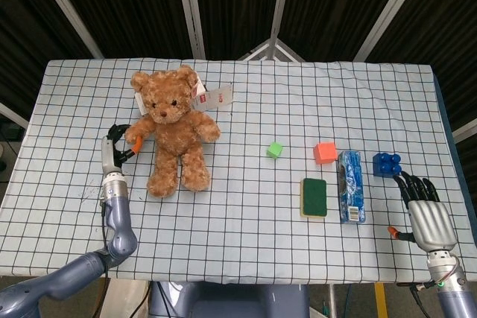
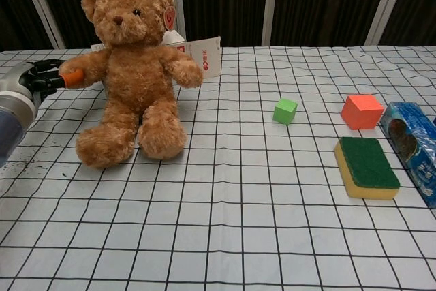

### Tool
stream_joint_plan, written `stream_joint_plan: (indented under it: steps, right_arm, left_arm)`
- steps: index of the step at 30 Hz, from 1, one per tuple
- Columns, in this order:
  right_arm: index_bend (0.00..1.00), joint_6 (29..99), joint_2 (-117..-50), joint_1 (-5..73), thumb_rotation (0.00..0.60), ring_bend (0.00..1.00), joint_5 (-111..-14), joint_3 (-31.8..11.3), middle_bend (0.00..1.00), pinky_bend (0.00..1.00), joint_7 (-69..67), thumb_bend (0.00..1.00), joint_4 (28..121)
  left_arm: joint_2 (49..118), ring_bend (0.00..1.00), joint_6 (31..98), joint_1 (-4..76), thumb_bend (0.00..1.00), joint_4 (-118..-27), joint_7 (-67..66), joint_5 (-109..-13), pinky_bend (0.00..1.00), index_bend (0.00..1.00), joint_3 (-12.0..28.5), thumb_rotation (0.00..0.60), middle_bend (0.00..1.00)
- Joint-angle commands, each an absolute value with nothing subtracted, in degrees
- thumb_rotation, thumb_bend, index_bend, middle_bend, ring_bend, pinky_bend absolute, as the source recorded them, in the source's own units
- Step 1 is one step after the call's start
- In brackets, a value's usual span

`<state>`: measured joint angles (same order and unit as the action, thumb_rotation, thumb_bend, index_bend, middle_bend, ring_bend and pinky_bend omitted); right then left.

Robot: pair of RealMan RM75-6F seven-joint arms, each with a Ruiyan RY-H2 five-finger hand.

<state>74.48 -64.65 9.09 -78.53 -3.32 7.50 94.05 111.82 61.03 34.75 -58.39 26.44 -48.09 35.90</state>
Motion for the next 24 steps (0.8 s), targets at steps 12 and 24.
stream_joint_plan:
  steps: [12, 24]
  right_arm:
    - [0.00, 74.6, -64.6, 9.2, 0.600, 0.00, -78.5, -3.4, 0.00, 0.00, 7.7, 0.10, 94.4]
    - [0.00, 75.3, -64.4, 9.0, 0.600, 0.00, -79.6, -3.1, 0.00, 0.00, 7.1, 0.10, 94.6]
  left_arm:
    - [111.0, 0.00, 65.5, 33.3, 0.27, -59.9, 31.2, -58.6, 0.00, 0.00, 30.6, 0.600, 0.00]
    - [87.7, 0.00, 88.8, 15.6, 0.37, -87.7, 12.8, -83.1, 0.00, 0.17, 11.9, 0.600, 0.04]
